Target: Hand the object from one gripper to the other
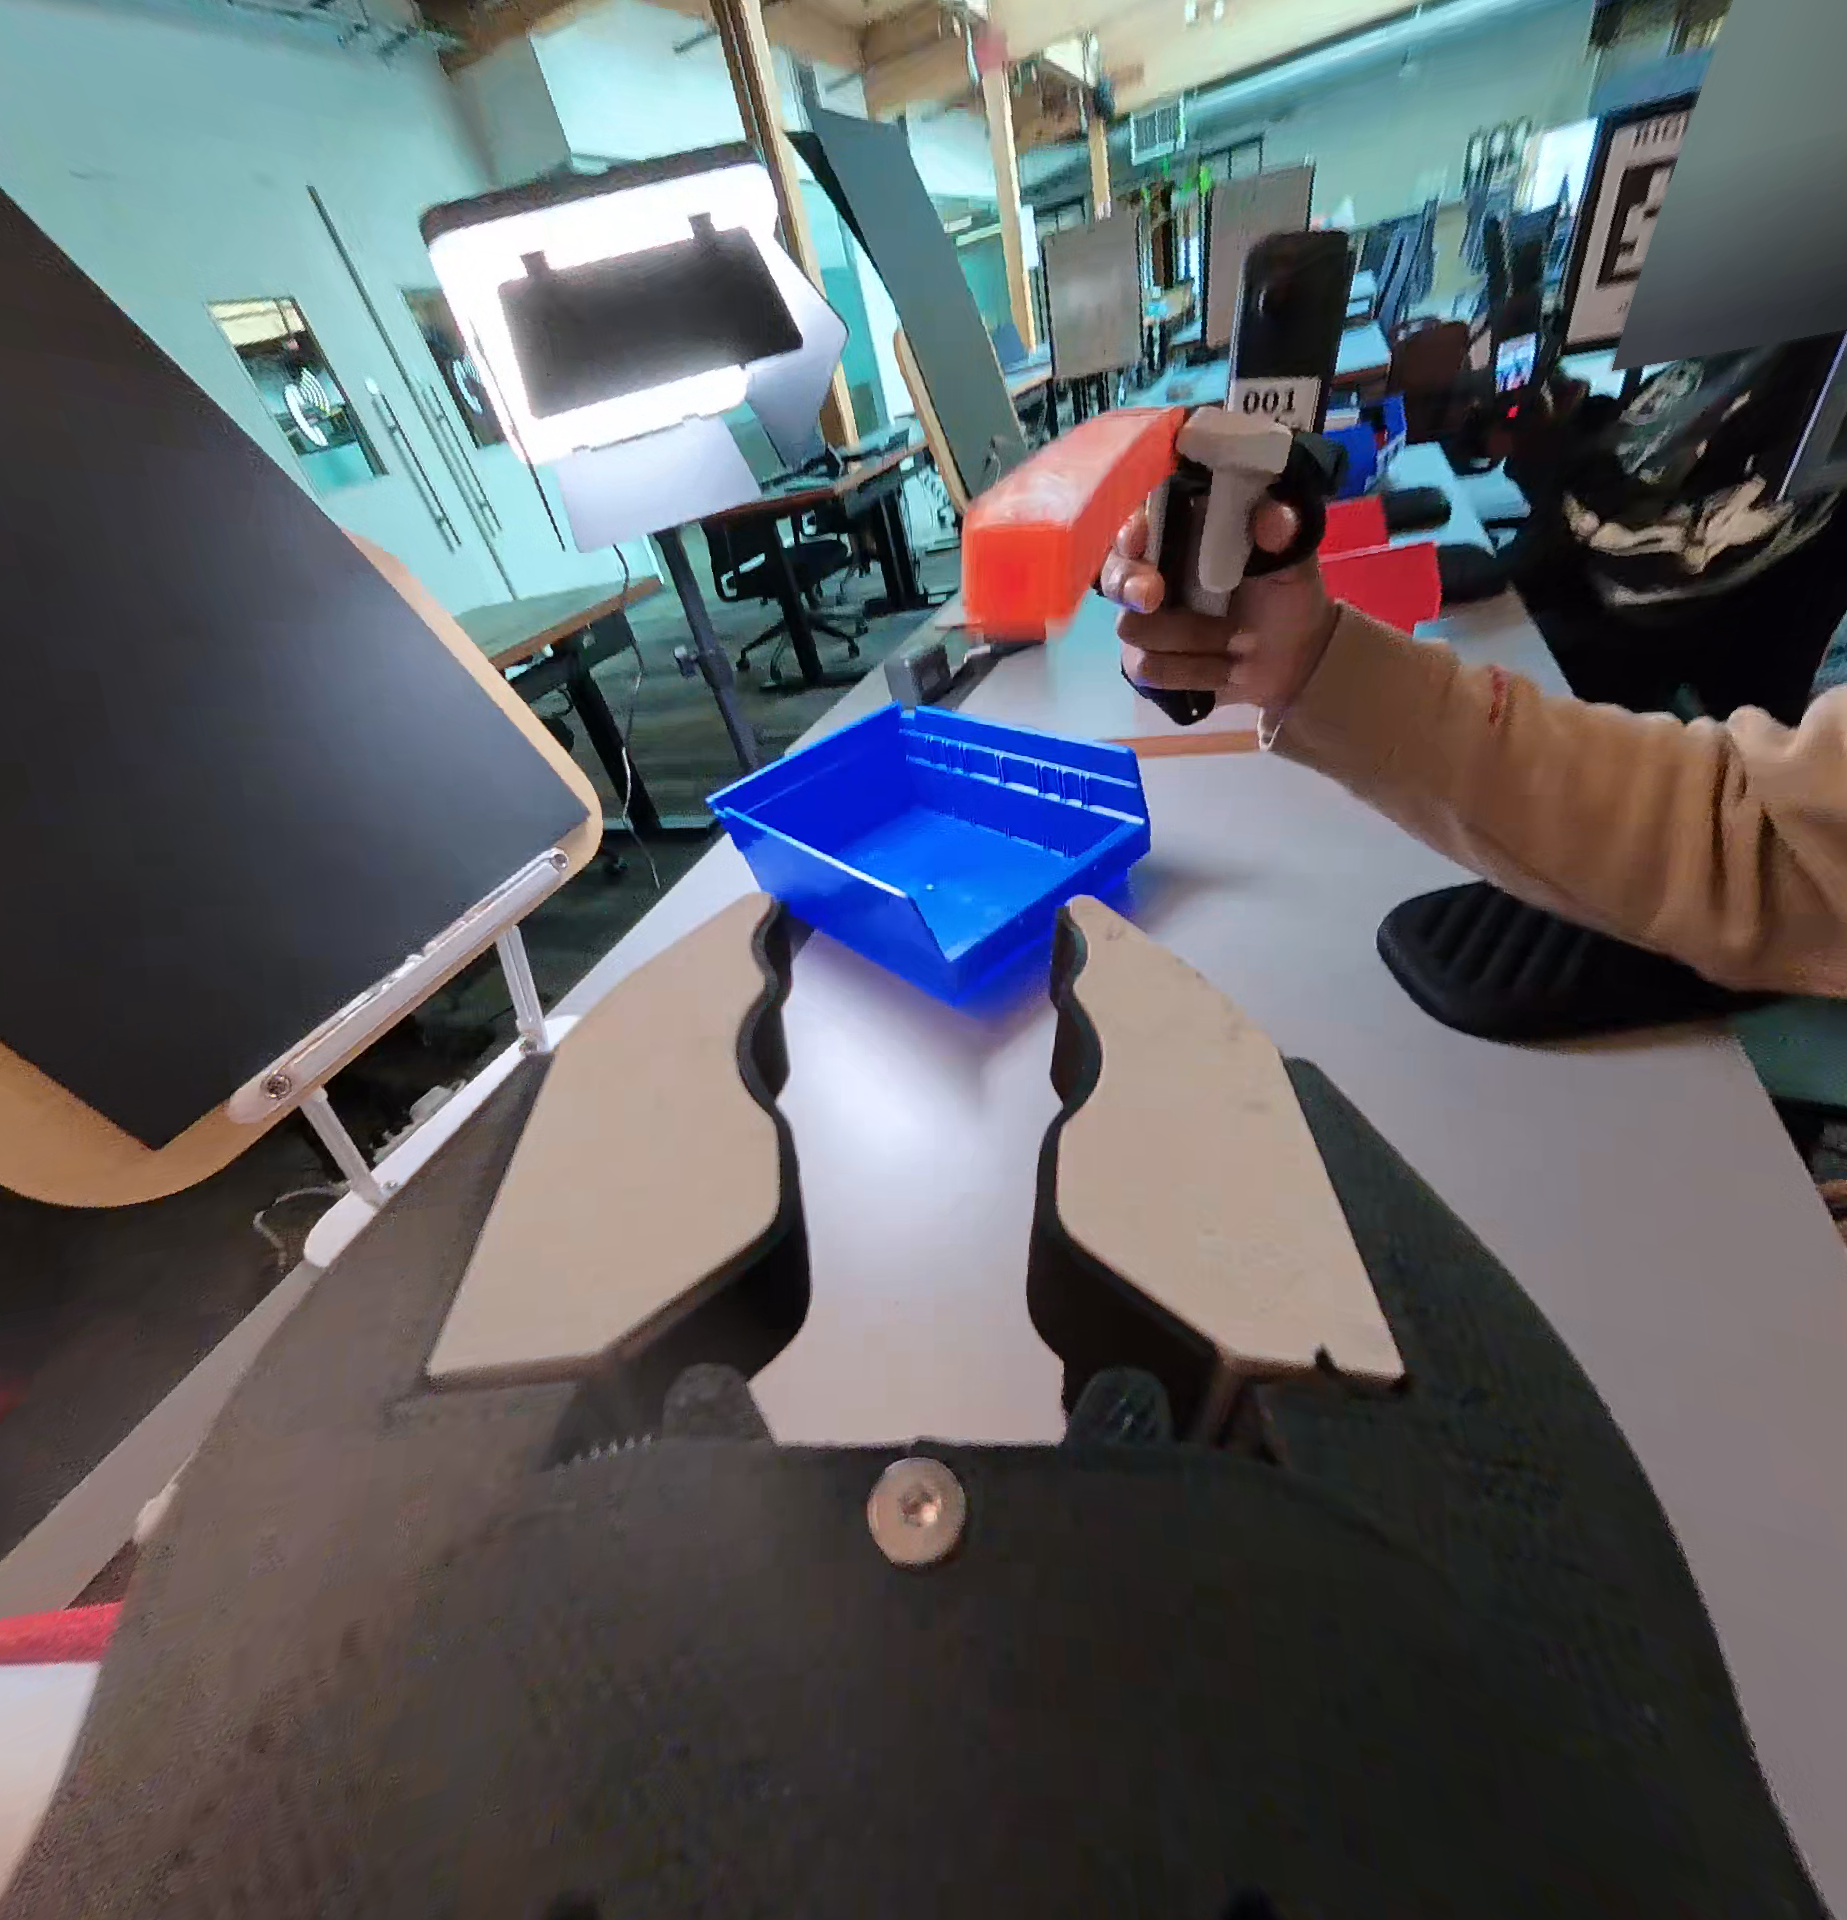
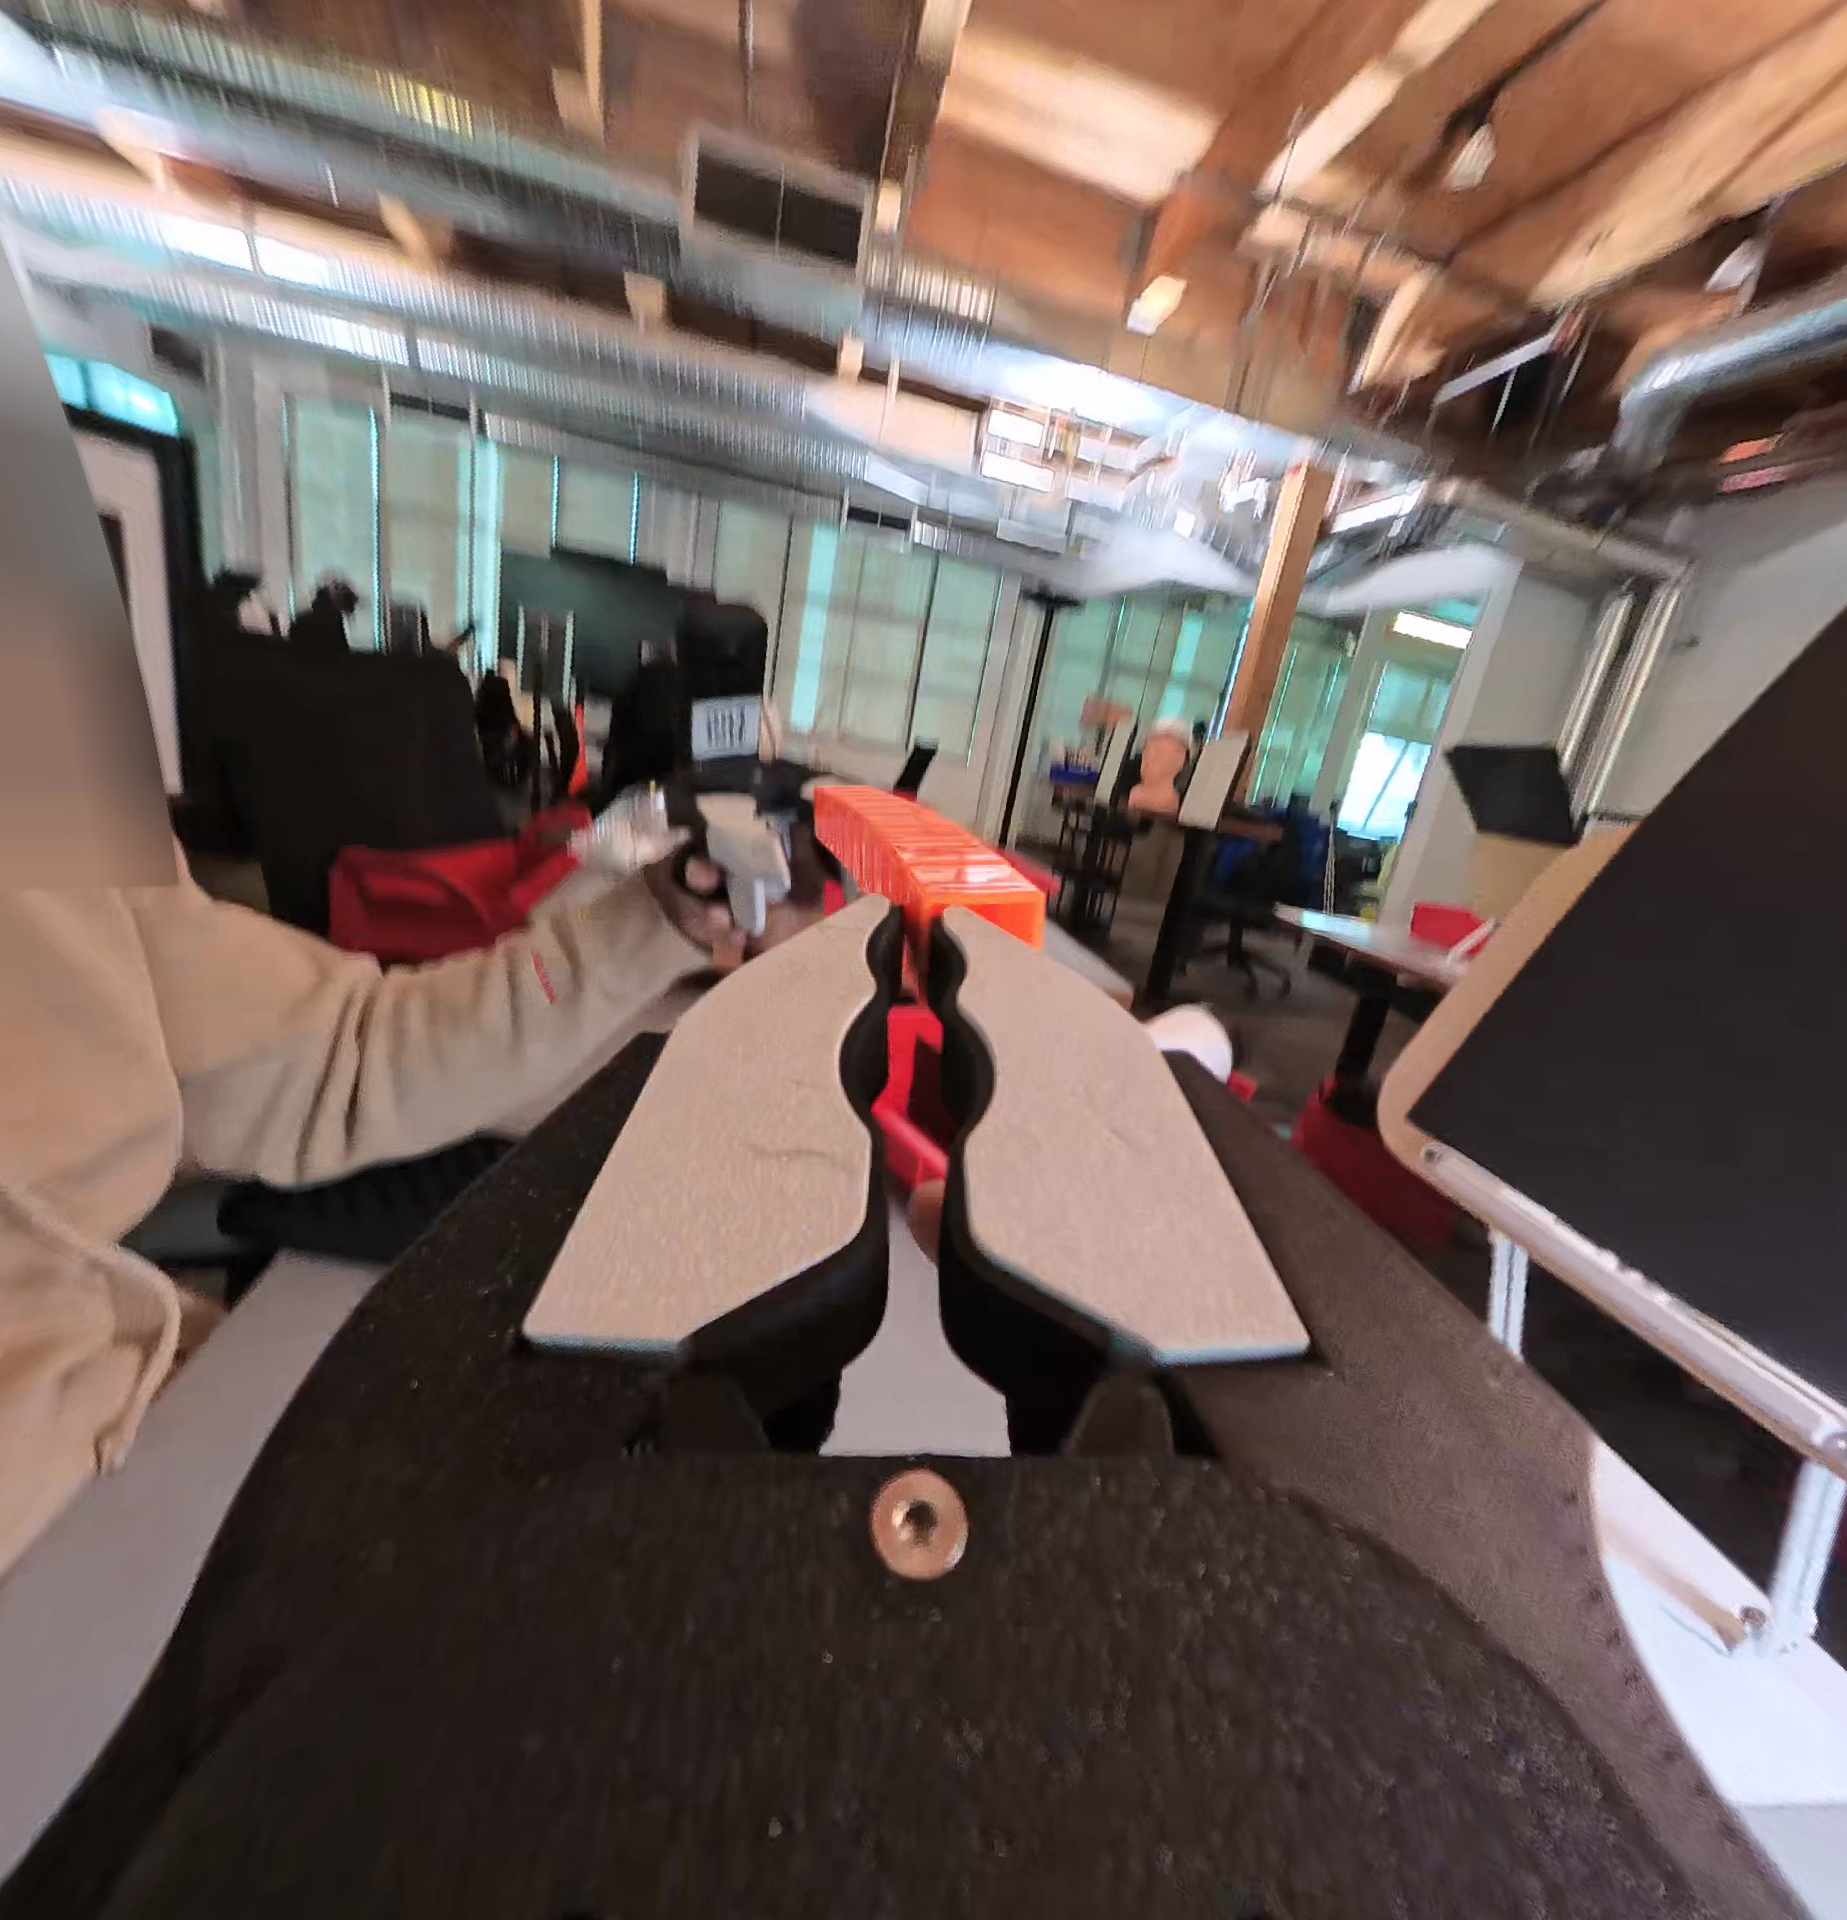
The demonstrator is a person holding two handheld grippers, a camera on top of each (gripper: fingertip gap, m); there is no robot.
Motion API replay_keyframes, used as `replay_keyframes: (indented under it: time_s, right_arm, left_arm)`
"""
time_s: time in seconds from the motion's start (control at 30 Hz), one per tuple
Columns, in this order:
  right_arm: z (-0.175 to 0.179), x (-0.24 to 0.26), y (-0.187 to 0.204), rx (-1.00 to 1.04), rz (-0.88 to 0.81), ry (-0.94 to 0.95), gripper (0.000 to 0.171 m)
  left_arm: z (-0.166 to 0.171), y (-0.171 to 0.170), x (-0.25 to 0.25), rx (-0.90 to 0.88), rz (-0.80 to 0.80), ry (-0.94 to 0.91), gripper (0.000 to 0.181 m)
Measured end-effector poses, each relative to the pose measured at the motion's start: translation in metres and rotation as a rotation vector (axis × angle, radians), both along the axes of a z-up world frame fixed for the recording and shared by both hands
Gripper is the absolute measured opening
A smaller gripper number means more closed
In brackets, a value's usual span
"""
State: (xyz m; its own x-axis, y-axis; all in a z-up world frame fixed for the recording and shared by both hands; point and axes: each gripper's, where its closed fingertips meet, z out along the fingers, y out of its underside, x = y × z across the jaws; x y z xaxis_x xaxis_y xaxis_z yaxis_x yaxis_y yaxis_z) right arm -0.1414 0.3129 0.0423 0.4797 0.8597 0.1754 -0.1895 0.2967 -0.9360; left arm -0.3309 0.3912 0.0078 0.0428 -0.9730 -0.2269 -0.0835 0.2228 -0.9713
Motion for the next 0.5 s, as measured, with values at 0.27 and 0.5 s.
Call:
replay_keyframes:
  time_s: [0.27, 0.5]
  right_arm:
    - [0.018, 0.009, -0.003, 0.008, 0.087, 0.228, 0.003]
    - [-0.015, -0.080, 0.016, -0.166, 0.288, 0.307, 0.004]
  left_arm:
    - [0.010, -0.029, 0.043, -0.141, -0.167, -0.225, 0.041]
    - [0.031, -0.043, 0.050, -0.245, -0.204, -0.437, 0.029]
